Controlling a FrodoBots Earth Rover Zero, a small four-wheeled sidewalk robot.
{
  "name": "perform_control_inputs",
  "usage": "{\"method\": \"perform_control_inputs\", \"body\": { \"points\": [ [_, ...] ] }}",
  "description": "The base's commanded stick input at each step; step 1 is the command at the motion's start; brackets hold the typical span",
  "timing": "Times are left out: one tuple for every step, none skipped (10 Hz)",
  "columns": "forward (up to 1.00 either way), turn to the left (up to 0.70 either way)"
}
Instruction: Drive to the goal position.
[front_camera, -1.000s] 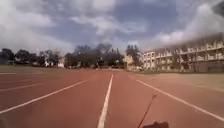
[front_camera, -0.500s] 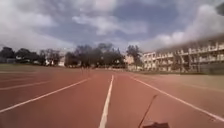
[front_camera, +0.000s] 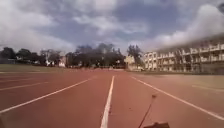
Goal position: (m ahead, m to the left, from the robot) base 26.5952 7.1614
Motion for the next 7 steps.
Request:
{"method": "perform_control_inputs", "body": {
  "points": [
    [0.7, 0.0],
    [0.7, 0.0],
    [0.7, 0.0],
    [0.7, 0.0],
    [0.7, 0.0],
    [0.7, 0.0],
    [0.7, 0.0]
  ]
}}
